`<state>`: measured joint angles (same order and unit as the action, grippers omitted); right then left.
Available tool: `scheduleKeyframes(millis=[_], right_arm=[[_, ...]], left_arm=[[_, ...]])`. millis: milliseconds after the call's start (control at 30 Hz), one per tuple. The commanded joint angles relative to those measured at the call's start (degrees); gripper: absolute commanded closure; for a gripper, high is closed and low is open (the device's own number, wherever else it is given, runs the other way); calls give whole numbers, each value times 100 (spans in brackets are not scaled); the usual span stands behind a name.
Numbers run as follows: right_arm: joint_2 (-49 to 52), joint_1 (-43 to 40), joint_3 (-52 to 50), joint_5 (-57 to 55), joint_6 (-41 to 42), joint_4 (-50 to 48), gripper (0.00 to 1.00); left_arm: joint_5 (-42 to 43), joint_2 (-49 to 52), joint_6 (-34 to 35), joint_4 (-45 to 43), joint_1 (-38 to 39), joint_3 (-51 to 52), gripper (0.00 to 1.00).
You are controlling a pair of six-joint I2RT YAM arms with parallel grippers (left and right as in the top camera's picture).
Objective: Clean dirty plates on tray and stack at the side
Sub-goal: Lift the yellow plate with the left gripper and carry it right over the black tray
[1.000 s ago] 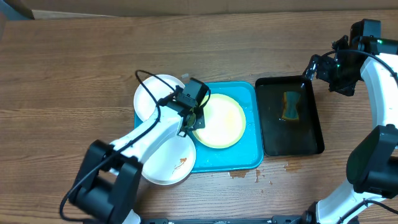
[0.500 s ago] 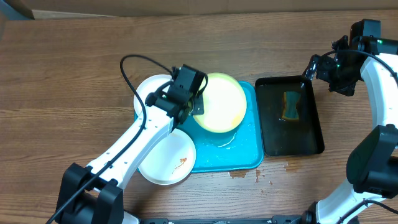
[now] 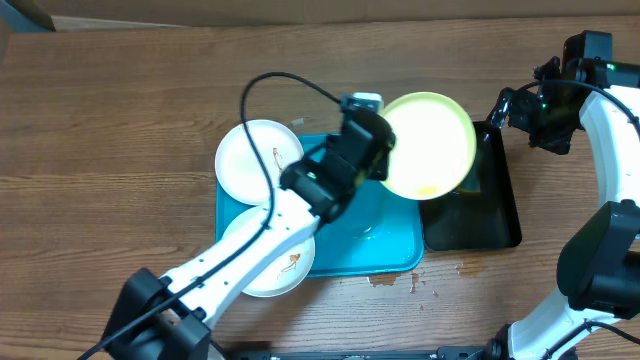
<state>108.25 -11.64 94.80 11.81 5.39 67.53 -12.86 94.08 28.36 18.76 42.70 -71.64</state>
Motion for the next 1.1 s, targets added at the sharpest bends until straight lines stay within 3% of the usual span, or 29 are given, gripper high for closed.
scheduleKeyframes(millis=[0, 667, 1067], right_arm=[[-181, 0, 68, 22, 24, -20, 0], [-181, 0, 68, 22, 24, -20, 0], [-181, 0, 68, 22, 24, -20, 0]], left_arm=[[-787, 249, -470, -291, 337, -120, 96], [-2507, 529, -3805, -2024, 1679, -120, 96], [-2938, 529, -5445, -2549, 2267, -120, 96]])
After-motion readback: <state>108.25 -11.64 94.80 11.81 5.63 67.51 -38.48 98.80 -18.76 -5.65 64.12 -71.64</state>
